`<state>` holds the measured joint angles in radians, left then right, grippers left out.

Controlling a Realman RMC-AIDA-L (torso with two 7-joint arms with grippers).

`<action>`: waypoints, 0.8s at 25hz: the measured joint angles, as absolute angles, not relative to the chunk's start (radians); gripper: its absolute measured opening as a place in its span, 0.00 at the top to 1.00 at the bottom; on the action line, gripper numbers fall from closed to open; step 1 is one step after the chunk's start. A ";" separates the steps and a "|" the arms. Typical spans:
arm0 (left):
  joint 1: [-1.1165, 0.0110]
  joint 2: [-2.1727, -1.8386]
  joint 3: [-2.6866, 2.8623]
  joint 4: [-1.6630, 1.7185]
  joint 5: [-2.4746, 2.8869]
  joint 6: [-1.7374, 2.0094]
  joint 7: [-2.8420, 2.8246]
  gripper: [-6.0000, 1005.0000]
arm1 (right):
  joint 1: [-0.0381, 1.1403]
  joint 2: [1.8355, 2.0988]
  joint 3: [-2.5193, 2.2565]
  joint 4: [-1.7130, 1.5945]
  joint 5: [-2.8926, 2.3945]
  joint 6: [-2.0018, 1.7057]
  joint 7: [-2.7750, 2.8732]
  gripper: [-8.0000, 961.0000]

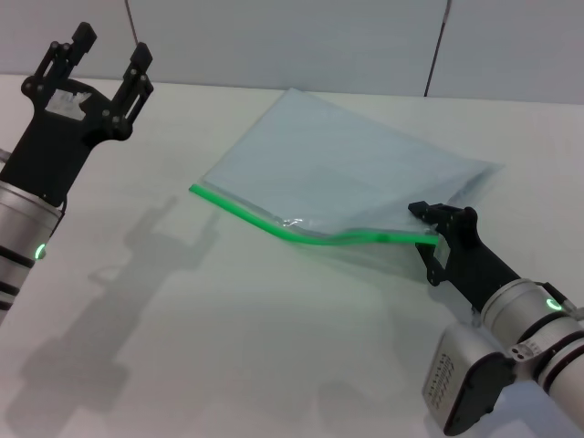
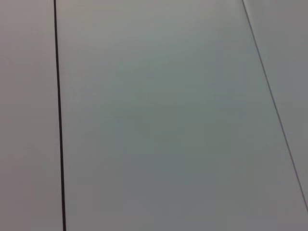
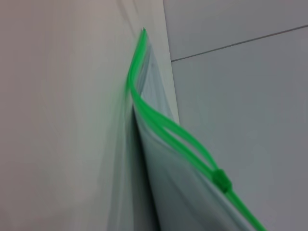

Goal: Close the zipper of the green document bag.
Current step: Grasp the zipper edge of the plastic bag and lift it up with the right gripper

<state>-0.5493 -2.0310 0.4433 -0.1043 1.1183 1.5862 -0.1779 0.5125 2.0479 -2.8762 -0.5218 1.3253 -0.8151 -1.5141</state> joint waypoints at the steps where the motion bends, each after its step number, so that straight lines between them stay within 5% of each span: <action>1: -0.549 -2.031 0.443 -0.104 1.118 1.586 -0.178 0.32 | 0.513 2.048 -2.876 -0.522 1.326 -0.815 -1.514 0.63; 9: -0.553 -2.031 0.452 -0.104 1.122 1.580 -0.178 0.32 | 0.519 2.047 -2.873 -0.527 1.334 -0.813 -1.505 0.87; 20: -0.568 -2.032 0.459 -0.104 1.145 1.526 -0.178 0.32 | 0.528 2.046 -2.875 -0.531 1.330 -0.793 -1.509 0.94</action>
